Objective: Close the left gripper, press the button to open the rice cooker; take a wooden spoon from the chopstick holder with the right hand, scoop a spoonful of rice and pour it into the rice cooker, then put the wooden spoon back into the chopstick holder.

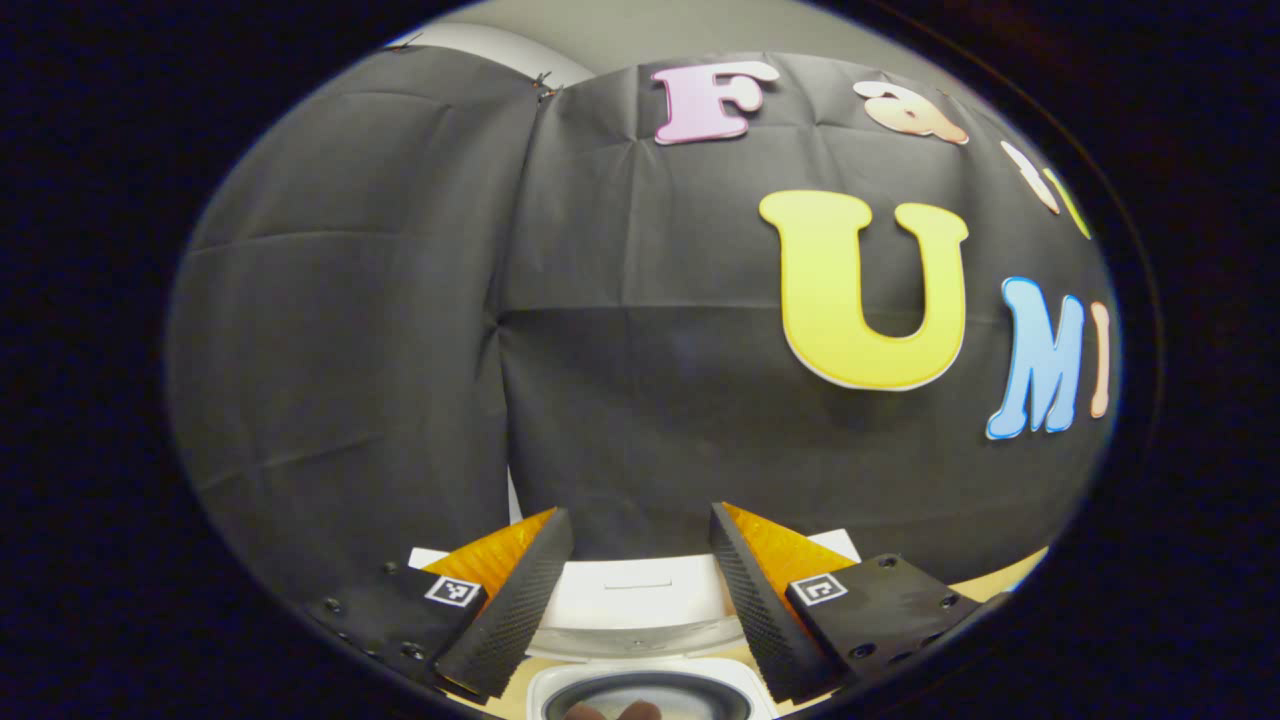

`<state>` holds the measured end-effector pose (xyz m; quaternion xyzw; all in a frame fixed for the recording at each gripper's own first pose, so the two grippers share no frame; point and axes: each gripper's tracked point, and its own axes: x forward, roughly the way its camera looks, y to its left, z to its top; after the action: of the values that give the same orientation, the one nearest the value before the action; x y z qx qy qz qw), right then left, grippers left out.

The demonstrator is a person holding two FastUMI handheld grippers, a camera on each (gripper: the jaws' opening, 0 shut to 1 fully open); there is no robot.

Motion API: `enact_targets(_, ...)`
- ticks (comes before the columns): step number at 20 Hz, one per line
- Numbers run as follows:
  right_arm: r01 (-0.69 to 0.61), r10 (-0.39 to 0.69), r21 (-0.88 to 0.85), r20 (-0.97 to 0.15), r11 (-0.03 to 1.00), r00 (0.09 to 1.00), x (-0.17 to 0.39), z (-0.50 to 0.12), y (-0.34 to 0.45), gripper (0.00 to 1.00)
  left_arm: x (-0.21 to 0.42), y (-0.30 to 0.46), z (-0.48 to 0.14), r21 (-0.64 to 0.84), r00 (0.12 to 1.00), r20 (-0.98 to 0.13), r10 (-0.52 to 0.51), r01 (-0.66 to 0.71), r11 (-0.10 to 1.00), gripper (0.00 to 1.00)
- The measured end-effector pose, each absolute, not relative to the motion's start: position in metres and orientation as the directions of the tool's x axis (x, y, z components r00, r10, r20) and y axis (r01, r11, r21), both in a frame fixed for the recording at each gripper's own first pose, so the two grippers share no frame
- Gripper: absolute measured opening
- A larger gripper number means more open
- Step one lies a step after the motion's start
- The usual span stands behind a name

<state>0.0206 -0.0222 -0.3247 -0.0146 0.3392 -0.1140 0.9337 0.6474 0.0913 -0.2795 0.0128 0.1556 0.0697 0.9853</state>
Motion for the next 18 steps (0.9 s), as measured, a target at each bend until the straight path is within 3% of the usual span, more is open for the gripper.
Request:
enact_targets(4,0.200,-0.204,-0.078,-0.637,0.977,0.744,0.019,-0.328,-0.017,0.90,0.625,0.084,-0.281,0.021,0.929,-0.351,0.114,-0.114,0.993,0.94)
enact_targets(10,0.189,-0.174,-0.047,-0.650,0.981,0.740,0.016,-0.336,-0.009,0.90,0.528,0.062,-0.295,-0.022,0.918,-0.391,0.066,-0.081,0.996,0.93)
enact_targets(14,0.152,-0.134,-0.029,-0.661,0.988,0.739,0.012,-0.339,0.007,0.90,0.472,0.049,-0.328,-0.056,0.898,-0.436,0.053,-0.086,0.995,0.93)
enact_targets(18,0.127,-0.112,-0.027,-0.670,0.992,0.734,0.004,-0.341,0.016,0.90,0.428,0.038,-0.377,0.023,0.881,-0.467,0.078,-0.076,0.997,0.94)
